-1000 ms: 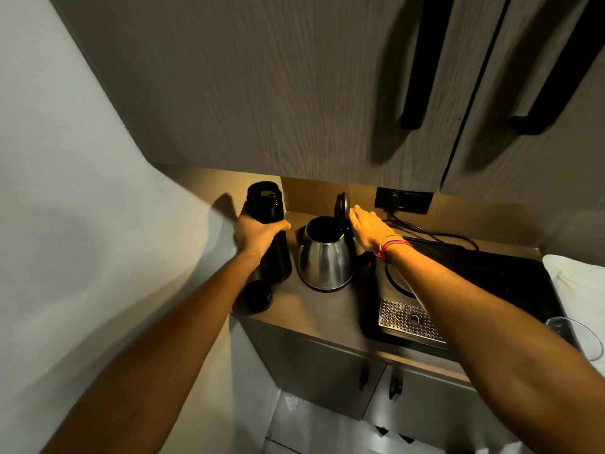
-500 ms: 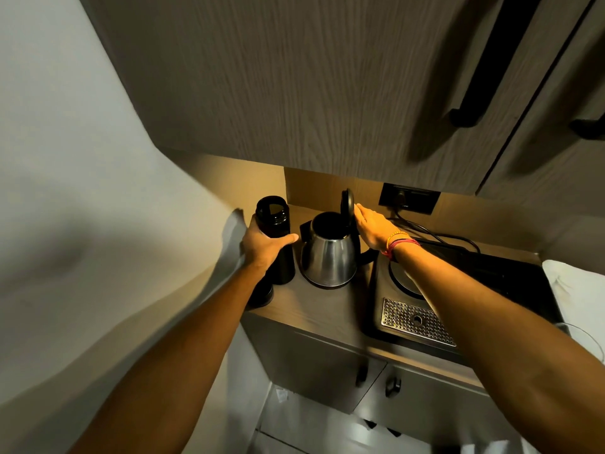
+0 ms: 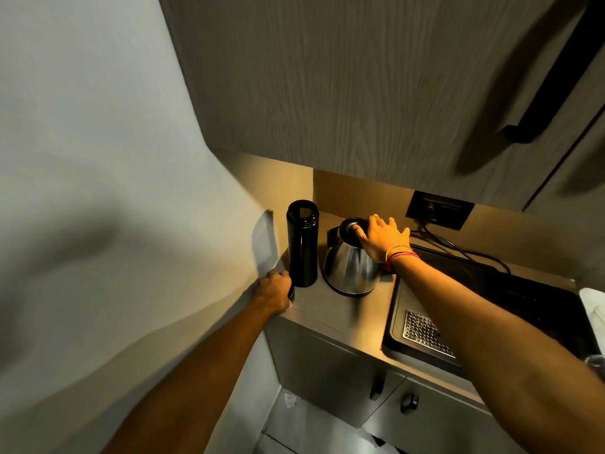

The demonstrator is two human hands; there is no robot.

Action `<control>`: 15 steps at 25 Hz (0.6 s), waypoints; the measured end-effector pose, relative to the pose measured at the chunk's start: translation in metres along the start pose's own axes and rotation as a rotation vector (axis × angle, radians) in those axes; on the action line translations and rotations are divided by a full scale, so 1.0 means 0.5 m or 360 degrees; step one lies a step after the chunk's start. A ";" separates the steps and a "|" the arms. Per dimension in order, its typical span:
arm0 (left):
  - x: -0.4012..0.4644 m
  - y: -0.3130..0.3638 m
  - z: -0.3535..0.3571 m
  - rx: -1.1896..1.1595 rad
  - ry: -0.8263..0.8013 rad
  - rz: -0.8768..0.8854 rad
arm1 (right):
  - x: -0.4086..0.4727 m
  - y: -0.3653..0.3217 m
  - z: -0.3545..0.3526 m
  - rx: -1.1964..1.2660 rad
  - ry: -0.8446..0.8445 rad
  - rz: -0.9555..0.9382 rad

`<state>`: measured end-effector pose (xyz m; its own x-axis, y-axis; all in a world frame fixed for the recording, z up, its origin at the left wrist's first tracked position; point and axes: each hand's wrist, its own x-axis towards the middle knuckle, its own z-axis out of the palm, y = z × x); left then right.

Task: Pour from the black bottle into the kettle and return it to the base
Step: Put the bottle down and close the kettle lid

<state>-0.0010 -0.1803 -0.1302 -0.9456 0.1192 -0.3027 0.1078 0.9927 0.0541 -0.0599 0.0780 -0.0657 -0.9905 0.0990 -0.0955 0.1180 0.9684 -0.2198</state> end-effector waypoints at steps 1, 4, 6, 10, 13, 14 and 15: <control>-0.008 0.001 -0.004 0.0010 0.0025 0.0018 | 0.001 -0.001 0.001 -0.0001 -0.0004 0.0005; -0.036 0.015 -0.062 -0.0086 -0.0028 0.0131 | -0.002 -0.001 -0.003 0.0001 -0.0025 -0.0003; -0.051 0.047 -0.139 -0.0219 -0.0013 0.0268 | -0.006 -0.005 -0.007 0.0010 -0.0009 -0.0059; -0.040 0.116 -0.313 -0.0253 0.0699 0.0512 | -0.011 -0.033 -0.018 0.0013 0.0022 -0.0308; -0.010 0.099 -0.366 0.0052 0.0897 0.0295 | -0.015 -0.053 -0.014 -0.0002 -0.0070 -0.0410; 0.002 0.087 -0.363 0.0130 0.0778 0.0204 | -0.016 -0.056 -0.012 -0.0005 -0.0110 -0.0412; 0.012 0.077 -0.353 0.0165 0.0662 0.0151 | -0.018 -0.058 -0.009 -0.0006 -0.0139 -0.0403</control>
<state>-0.0565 -0.1447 0.0379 -0.9708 0.2136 0.1090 0.2105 0.9768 -0.0387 -0.0548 0.0502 -0.0544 -0.9785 -0.1667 -0.1213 -0.1335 0.9607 -0.2435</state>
